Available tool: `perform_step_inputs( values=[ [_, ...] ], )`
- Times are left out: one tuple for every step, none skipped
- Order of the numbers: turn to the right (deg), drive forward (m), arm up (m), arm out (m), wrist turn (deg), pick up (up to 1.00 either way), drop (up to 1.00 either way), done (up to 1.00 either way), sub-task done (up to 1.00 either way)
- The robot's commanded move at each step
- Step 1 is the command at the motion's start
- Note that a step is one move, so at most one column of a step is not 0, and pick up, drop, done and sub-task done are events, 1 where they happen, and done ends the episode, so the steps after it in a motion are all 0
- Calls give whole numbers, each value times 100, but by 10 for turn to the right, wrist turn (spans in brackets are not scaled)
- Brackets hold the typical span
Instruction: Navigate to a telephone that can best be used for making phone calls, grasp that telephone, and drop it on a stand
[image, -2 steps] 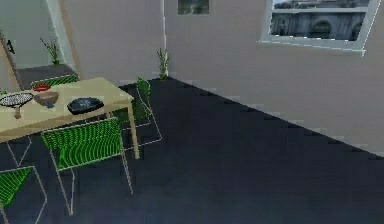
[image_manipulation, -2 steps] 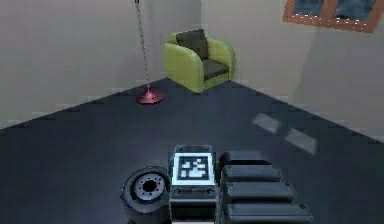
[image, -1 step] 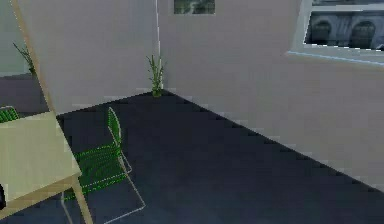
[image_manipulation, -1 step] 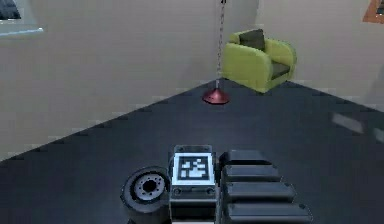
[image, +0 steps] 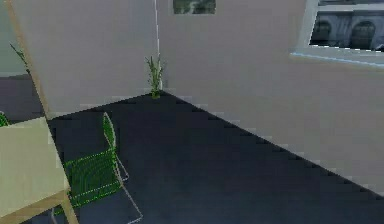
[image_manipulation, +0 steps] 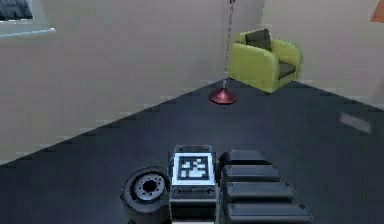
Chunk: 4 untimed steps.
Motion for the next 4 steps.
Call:
perform_step_inputs(
  values=[
    [0, 100, 0, 0, 0, 0, 0, 0, 0],
    [-60, 0, 0, 0, 0, 0, 0, 0, 0],
    [0, 55, 0, 0, 0, 0, 0, 0, 0],
    [-330, 0, 0, 0, 0, 0, 0, 0, 0]
  ],
)
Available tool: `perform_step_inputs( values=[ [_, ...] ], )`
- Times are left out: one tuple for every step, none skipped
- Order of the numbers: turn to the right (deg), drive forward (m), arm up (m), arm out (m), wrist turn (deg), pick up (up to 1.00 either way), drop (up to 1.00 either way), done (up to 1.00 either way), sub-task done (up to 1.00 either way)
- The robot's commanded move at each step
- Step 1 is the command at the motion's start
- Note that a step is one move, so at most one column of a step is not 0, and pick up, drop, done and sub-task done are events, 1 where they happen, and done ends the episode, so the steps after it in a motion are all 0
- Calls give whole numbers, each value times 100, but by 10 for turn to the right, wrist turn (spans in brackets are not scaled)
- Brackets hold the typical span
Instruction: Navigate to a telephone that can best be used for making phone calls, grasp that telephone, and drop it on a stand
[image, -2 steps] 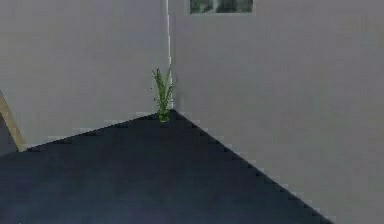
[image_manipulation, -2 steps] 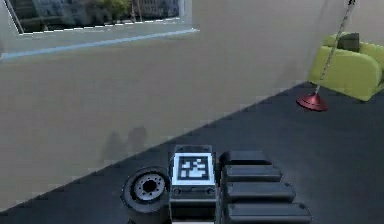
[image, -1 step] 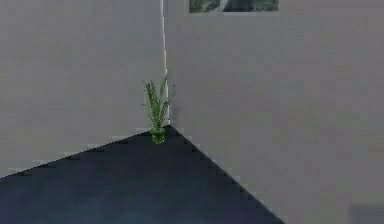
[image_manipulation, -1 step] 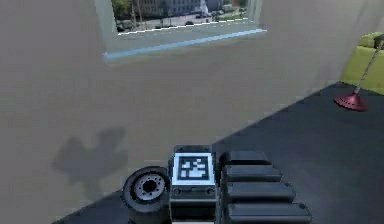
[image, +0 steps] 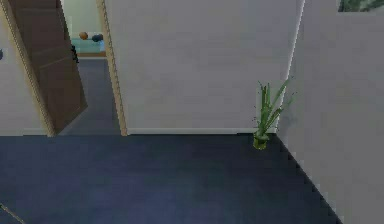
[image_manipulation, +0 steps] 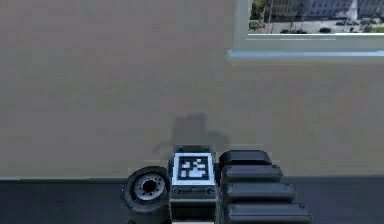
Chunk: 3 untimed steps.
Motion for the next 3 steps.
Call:
perform_step_inputs(
  values=[
    [0, 50, 0, 0, 0, 0, 0, 0, 0],
    [-390, 0, 0, 0, 0, 0, 0, 0, 0],
    [0, 100, 0, 0, 0, 0, 0, 0, 0]
  ],
)
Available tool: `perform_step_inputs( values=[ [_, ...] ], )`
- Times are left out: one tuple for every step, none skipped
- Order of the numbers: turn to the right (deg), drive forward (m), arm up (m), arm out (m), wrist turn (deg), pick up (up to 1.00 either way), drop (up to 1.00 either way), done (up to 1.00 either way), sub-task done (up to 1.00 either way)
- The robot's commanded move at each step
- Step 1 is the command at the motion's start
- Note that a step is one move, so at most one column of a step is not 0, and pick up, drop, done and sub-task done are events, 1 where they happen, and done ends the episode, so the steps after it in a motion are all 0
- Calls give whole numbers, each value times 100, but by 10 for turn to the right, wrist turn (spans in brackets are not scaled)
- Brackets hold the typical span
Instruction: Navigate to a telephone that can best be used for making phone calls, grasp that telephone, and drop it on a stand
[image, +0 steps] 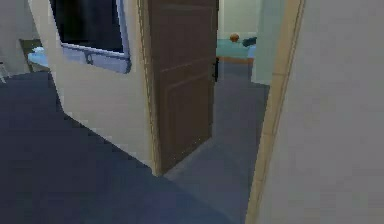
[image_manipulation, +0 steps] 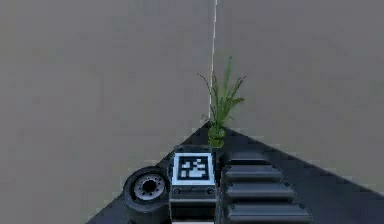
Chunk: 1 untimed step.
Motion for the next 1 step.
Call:
perform_step_inputs(
  values=[
    [0, 70, 0, 0, 0, 0, 0, 0, 0]
  ],
)
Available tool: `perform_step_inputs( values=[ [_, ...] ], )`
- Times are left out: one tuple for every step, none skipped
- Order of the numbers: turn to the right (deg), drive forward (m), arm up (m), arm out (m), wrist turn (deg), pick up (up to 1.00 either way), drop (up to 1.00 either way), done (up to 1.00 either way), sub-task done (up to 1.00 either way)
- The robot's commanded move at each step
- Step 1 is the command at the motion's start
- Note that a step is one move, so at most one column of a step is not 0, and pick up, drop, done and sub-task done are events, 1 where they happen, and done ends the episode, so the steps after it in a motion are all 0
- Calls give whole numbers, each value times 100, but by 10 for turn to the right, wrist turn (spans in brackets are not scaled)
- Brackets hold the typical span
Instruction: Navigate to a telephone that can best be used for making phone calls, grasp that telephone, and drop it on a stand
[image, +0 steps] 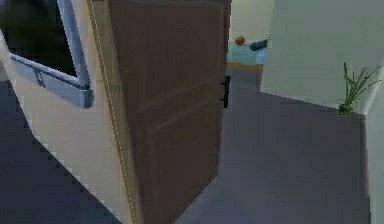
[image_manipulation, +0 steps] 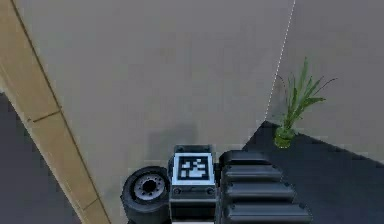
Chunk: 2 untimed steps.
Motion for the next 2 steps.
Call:
perform_step_inputs(
  values=[
    [240, 0, 0, 0, 0, 0, 0, 0, 0],
    [0, 15, 0, 0, 0, 0, 0, 0, 0]
  ],
)
